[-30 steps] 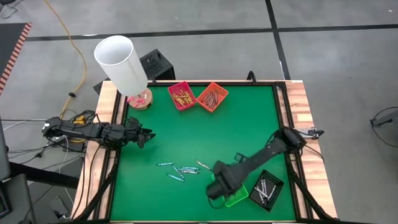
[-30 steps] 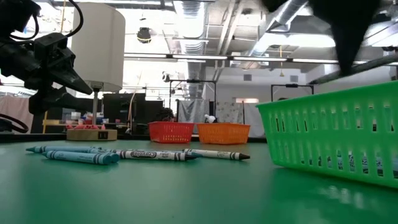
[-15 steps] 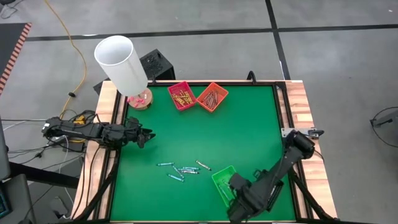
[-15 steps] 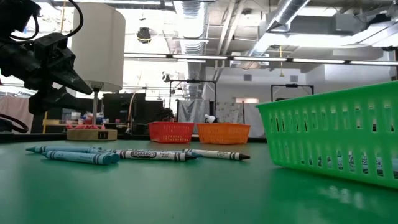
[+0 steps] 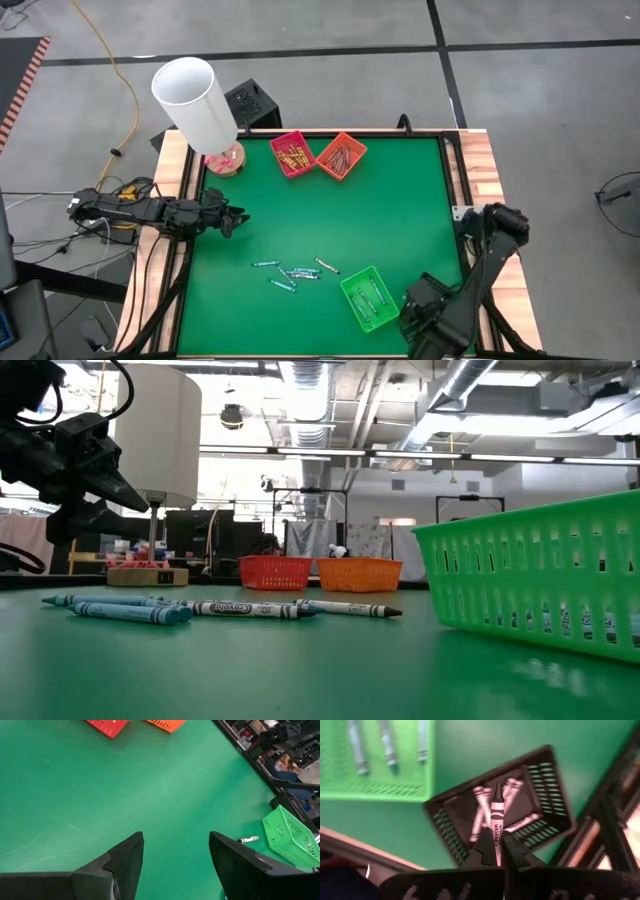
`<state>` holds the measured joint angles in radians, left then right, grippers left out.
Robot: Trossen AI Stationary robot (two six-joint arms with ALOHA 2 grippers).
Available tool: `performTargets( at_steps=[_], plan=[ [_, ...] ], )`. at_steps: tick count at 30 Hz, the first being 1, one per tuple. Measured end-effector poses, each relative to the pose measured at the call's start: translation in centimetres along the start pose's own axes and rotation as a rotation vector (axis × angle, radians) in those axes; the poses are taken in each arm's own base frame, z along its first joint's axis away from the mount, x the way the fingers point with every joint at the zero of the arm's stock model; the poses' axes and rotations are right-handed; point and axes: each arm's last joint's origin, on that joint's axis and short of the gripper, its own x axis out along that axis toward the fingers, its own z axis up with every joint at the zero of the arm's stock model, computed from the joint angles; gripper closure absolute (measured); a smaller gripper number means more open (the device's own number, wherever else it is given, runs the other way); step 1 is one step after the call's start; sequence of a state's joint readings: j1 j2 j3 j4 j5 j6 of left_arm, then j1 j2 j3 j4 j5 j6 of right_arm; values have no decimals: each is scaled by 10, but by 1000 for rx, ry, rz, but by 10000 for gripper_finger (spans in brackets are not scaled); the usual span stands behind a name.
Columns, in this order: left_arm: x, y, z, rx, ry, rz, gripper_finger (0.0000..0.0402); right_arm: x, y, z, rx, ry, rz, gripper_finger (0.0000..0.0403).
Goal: Sort crayons
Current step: Put the black crayon into the black bin
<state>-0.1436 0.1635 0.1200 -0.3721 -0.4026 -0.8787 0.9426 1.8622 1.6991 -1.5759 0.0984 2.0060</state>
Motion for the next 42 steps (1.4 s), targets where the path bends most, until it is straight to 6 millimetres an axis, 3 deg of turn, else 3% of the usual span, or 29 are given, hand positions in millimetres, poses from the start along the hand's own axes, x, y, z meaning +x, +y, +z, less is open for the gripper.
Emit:
performTargets(
  at_steps=[4, 12, 29, 42],
  plan=[
    [0, 0, 0, 0, 0, 0, 186, 3, -13, 4, 86, -10, -15, 403],
    [0, 0, 0, 0, 0, 0, 186, 17, -21, 4, 218, 19, -93, 403],
    [0, 0, 0, 0, 0, 0, 186, 49, -15, 16, 293, 95, -164, 403],
    [0, 0, 0, 0, 0, 0, 186, 51, -13, 14, 291, 108, -141, 403]
  ],
)
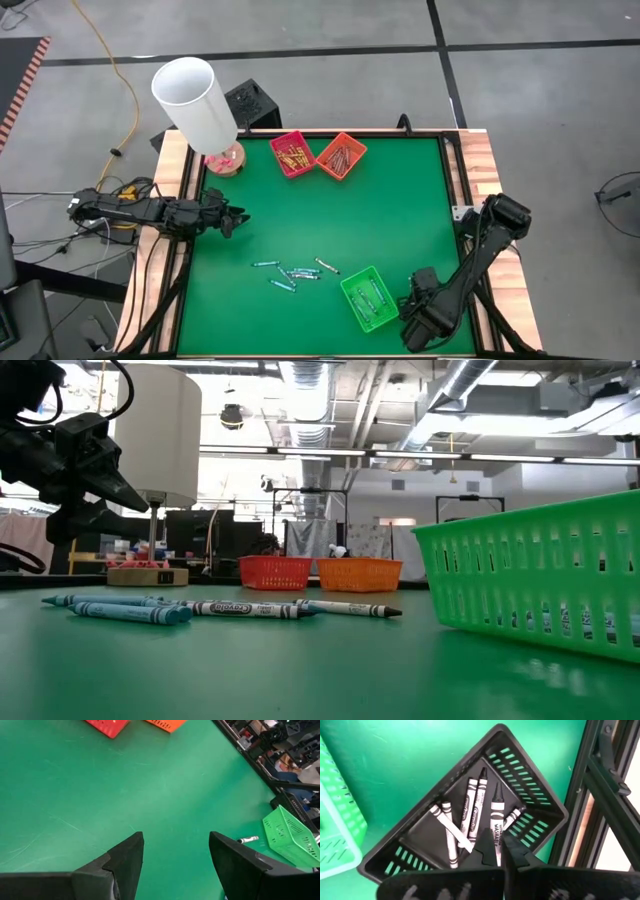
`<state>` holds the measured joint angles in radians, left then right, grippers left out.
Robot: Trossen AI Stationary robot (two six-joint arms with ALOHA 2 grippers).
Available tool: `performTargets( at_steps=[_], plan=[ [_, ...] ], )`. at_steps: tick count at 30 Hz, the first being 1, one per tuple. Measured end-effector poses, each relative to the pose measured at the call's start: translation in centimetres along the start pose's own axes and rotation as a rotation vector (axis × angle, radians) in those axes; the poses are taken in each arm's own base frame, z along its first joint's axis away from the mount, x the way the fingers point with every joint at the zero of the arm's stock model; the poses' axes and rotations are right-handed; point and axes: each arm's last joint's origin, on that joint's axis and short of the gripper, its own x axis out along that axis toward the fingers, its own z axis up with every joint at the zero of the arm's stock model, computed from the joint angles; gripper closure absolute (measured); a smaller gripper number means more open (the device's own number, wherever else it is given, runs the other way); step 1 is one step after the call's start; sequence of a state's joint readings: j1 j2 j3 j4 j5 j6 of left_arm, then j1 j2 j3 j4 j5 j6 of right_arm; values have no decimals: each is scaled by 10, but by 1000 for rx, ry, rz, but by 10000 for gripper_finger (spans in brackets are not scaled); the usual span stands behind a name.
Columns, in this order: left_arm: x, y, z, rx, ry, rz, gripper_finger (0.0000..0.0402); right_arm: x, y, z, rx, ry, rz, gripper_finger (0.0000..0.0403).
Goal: Sort crayons
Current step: Put the black crayon into the black bin
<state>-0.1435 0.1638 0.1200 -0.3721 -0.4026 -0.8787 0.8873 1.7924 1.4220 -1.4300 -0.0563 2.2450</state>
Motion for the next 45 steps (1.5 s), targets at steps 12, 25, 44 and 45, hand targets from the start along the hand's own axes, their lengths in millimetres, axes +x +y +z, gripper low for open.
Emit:
performTargets(
  at_steps=[12, 25, 44, 45],
  plan=[
    [0, 0, 0, 0, 0, 0, 186, 0, -1, 0, -20, -4, -4, 358],
    [0, 0, 0, 0, 0, 0, 186, 0, -2, 1, -31, -15, -17, 339],
    [0, 0, 0, 0, 0, 0, 186, -10, 7, 18, -147, -39, -36, 339],
    [0, 0, 0, 0, 0, 0, 186, -11, 8, 21, -155, -53, -32, 339]
  ],
)
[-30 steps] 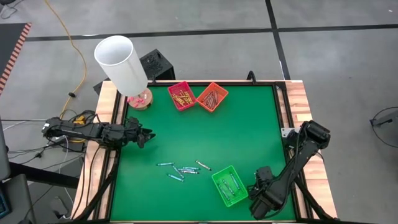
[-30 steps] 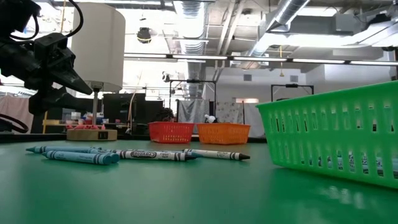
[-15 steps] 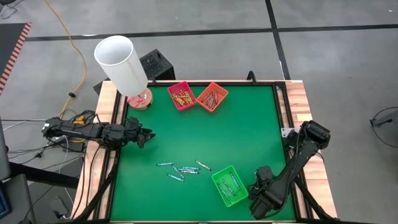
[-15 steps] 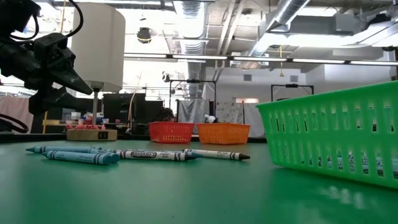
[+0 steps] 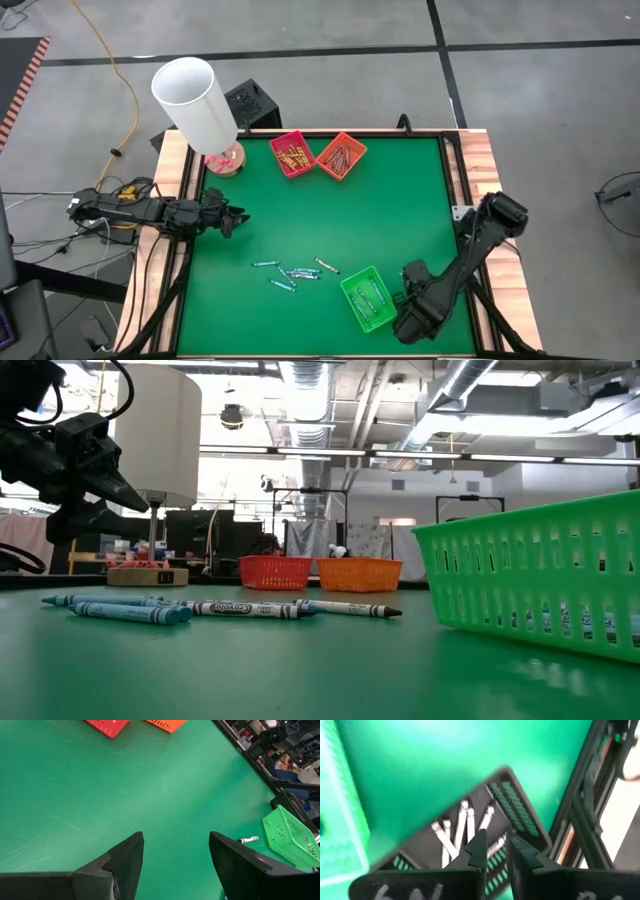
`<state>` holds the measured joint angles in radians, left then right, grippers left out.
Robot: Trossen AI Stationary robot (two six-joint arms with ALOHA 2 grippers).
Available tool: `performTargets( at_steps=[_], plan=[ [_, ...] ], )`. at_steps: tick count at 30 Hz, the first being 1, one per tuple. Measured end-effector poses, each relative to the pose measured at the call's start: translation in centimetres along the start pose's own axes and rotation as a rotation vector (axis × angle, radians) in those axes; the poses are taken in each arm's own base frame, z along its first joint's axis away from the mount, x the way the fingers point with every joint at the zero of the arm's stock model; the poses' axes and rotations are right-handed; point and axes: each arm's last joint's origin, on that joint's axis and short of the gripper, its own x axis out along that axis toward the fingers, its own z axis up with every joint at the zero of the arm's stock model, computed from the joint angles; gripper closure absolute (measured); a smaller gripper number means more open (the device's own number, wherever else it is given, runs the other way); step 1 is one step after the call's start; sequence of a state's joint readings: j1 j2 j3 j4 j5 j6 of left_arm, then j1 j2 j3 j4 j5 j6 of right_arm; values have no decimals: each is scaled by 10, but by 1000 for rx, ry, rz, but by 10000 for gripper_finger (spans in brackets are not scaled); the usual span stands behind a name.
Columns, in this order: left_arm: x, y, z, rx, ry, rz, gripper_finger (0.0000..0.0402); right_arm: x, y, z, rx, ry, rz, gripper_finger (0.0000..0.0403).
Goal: Sort crayons
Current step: Put the black crayon into the black bin
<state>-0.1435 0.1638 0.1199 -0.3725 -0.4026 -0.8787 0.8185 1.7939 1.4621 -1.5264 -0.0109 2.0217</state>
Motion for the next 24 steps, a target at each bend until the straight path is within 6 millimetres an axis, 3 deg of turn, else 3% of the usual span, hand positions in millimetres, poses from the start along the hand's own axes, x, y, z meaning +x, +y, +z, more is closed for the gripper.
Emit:
performTargets(
  at_steps=[24],
  plan=[
    [0, 0, 0, -1, -1, 0, 186, 1, 41, 104, -305, -343, 92, 339]
  ],
)
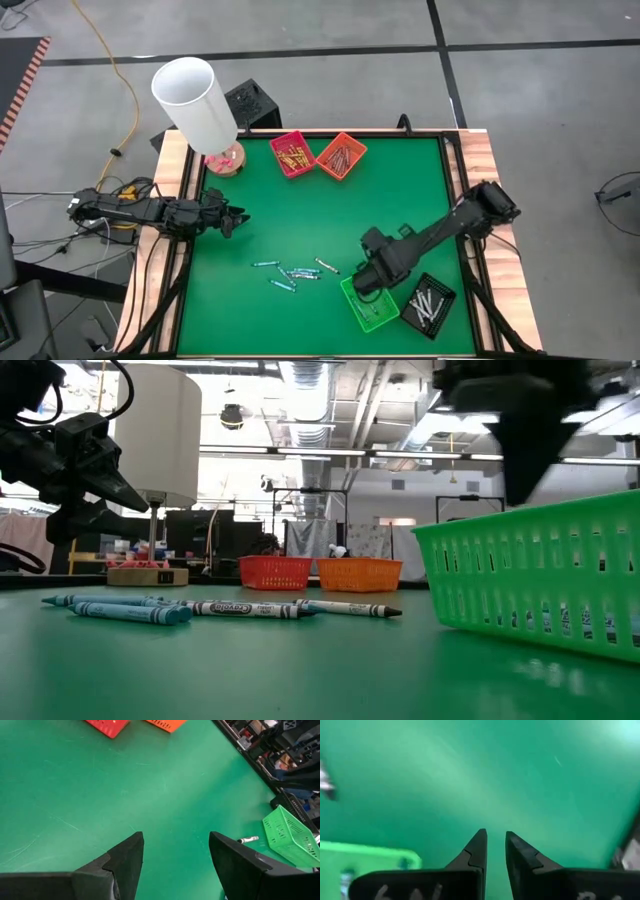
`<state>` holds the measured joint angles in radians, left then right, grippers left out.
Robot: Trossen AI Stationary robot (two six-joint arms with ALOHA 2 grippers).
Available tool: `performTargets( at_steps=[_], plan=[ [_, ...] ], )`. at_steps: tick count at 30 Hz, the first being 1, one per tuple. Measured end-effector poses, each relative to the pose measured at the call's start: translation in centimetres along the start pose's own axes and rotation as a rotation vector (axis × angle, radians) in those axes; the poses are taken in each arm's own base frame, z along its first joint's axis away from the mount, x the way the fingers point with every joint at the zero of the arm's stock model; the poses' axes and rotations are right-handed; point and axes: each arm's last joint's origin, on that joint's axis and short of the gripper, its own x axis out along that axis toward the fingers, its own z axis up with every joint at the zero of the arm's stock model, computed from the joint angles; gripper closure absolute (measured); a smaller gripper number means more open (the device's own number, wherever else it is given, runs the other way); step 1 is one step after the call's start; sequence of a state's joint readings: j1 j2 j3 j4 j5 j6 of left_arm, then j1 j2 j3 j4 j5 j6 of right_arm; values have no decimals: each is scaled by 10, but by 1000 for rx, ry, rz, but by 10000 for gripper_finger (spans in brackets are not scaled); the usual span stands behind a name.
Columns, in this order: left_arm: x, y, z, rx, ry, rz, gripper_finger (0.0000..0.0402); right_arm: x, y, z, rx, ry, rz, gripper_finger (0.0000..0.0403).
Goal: Sort crayons
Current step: Put the black crayon into the black bin
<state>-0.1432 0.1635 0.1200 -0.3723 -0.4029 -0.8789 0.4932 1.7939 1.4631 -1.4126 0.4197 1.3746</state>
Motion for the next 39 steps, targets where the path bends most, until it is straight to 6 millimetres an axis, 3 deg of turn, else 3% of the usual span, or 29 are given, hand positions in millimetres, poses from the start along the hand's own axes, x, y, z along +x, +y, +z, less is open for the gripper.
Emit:
performTargets(
  at_steps=[13, 17, 30, 39],
  plan=[
    [0, 0, 0, 0, 0, 0, 186, 8, 37, 78, -251, -366, 412, 339],
    [0, 0, 0, 0, 0, 0, 186, 12, 41, 95, -288, -353, 546, 339],
    [0, 0, 0, 0, 0, 1, 186, 66, 70, 89, -391, -67, 650, 338],
    [0, 0, 0, 0, 0, 0, 186, 73, 71, 88, -391, -27, 640, 338]
  ],
)
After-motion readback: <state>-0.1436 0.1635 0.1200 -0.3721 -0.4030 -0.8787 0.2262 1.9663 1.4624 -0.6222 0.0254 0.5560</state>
